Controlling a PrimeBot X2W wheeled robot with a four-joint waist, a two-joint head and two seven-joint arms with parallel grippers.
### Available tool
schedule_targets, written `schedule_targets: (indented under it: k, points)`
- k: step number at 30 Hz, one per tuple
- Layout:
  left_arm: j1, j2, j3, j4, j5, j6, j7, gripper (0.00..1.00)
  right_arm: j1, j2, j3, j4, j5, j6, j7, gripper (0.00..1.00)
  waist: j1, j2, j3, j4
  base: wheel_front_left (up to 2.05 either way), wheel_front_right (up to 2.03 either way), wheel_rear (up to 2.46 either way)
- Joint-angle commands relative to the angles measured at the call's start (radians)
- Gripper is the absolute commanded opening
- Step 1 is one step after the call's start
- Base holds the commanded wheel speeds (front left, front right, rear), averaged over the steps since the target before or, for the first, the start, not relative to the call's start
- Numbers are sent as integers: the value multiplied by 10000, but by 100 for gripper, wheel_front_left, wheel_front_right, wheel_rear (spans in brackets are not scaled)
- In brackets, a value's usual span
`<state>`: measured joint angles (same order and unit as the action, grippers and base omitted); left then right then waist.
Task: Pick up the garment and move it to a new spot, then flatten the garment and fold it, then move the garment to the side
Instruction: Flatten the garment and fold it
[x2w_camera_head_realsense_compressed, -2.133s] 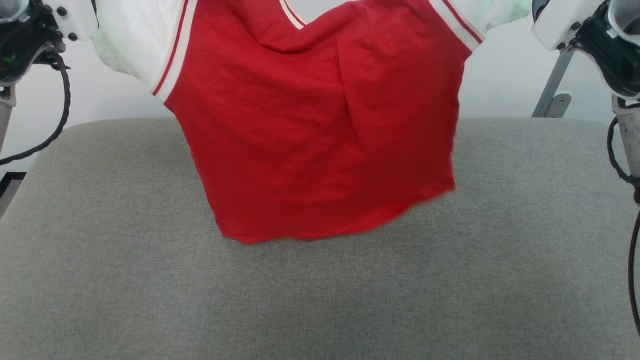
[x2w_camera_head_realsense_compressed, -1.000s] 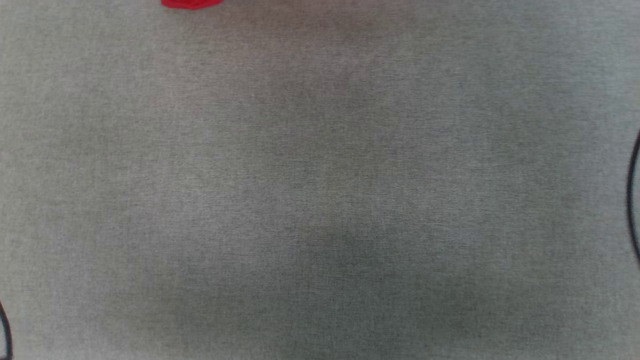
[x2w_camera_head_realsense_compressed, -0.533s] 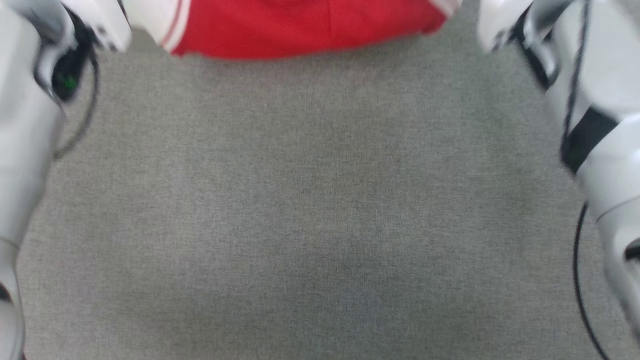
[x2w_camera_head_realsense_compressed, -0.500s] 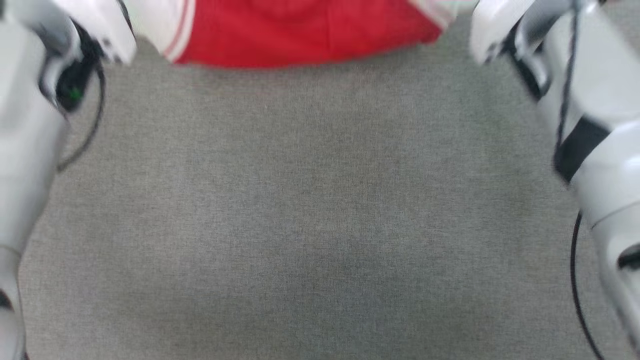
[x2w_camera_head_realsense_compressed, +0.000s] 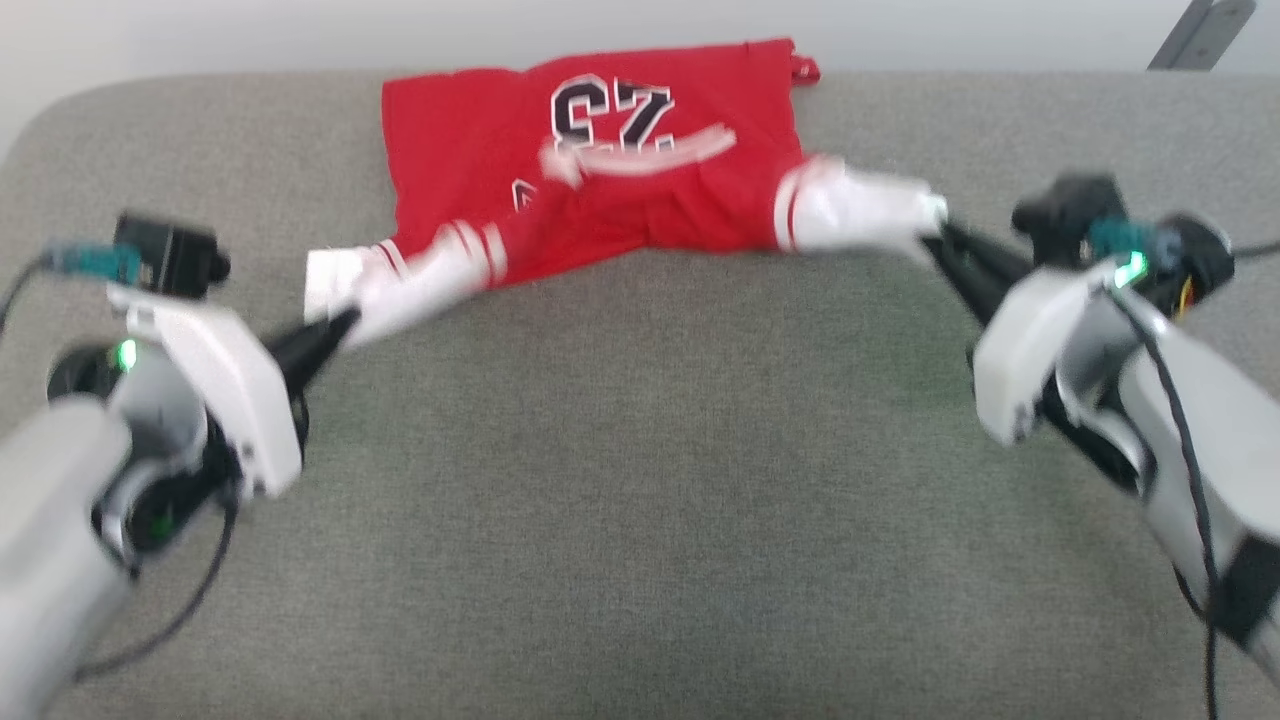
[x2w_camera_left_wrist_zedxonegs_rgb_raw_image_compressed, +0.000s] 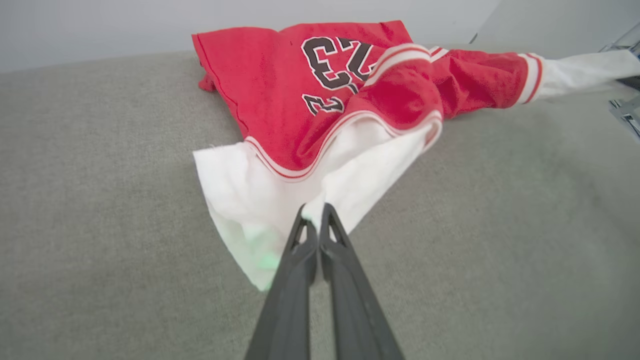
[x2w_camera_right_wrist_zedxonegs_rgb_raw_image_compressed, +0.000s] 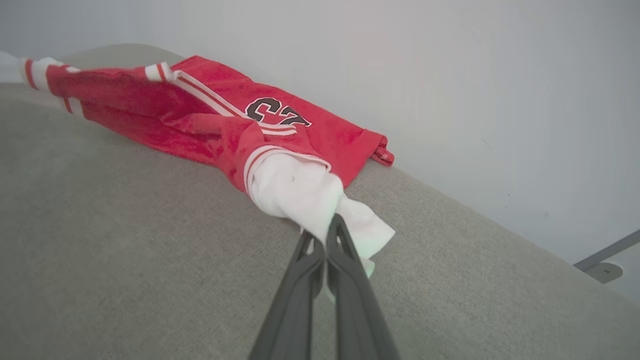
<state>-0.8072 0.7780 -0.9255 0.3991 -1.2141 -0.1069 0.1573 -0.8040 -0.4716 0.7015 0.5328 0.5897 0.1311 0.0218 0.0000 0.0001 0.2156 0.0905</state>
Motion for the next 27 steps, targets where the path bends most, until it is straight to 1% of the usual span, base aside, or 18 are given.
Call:
schedule_targets:
  k: [1,4,7,11,13,18,23,25,27]
  points:
    - [234,114,19,-176,-162,123,-17,0,232,-55,19,-201,86,-7,92,0,0,-1,-186,-39,0,0,0]
    - [1330,874,-190,-1574,-293,657,88,0,1260,-849,11,-1382,142,-8,506,0,0,-1,-376,-50,0,0,0]
    - [2283,1567,-255,-2641,-490,1343,-52,0,2196,-1489,44,-2469,37,-7,1032,0,0,-1,-493,-69,0,0,0]
    - [3522,2161,-412,-3518,-735,2155,-362,0,3297,-2189,63,-3631,85,-8,1811,0,0,-1,-636,-142,0,0,0]
    - [4038,2326,-486,-3769,-895,2517,-531,0,3811,-2435,92,-4065,242,-7,2236,0,0,-1,-677,-173,0,0,0]
    - [5169,2597,-666,-4107,-1308,3164,-903,0,4978,-3051,-25,-4804,836,-7,3213,0,0,-1,-726,-184,0,0,0]
    - [5874,2792,-817,-4209,-1693,3569,-869,0,5981,-3446,-209,-5244,1497,-7,4072,0,0,-1,-652,-104,0,0,0]
    - [6009,2773,-898,-4238,-1799,3663,-754,0,6347,-3533,-316,-5311,1652,-7,4369,0,0,-1,-590,-54,0,0,0]
    - [6083,2712,-976,-4140,-1805,3805,-620,0,6683,-3479,-516,-5334,1677,-7,4608,0,0,-1,-479,7,0,0,0]
